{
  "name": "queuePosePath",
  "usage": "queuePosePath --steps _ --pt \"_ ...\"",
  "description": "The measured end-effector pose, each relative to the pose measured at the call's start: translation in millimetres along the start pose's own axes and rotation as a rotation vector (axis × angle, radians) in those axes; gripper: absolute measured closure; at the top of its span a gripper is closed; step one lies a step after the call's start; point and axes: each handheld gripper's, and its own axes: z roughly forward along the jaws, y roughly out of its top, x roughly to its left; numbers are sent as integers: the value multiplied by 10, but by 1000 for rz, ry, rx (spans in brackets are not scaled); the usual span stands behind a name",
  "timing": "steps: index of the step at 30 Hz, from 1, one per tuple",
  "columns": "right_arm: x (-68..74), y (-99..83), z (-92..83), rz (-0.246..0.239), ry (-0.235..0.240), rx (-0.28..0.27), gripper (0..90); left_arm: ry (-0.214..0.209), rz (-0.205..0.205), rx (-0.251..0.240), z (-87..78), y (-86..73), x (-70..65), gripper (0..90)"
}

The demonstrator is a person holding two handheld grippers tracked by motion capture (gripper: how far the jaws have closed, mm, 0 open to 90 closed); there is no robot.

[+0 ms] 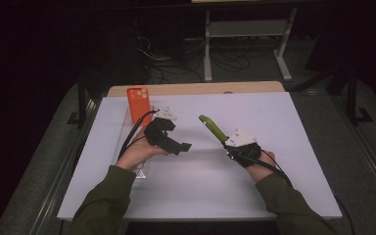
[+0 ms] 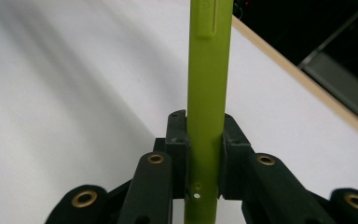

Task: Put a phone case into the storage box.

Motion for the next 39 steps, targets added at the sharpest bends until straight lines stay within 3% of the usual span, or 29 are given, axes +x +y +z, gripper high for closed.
queuePosePath --steps 7,9,12,15,19,25,29,39 --pt "-115 -3 -21 160 75 1 764 22 -8 -41 12 9 2 0" --pt "-123 4 -29 239 99 -4 764 29 -30 -55 19 12 -8 0" --pt "-137 9 -36 291 121 -11 764 35 -48 -89 18 24 -9 0" --pt "-132 12 -38 295 135 -13 764 46 -64 -135 15 38 -4 0" --pt "-101 30 -43 296 142 -15 764 23 -115 -179 48 64 -17 0" --pt "-64 62 -51 286 160 -28 764 -21 -133 -229 127 152 -72 0" --pt "-39 80 -55 279 177 -37 764 -27 -123 -247 188 192 -89 0" --pt "40 128 -65 284 222 -62 764 -74 -167 -305 282 226 -110 0"
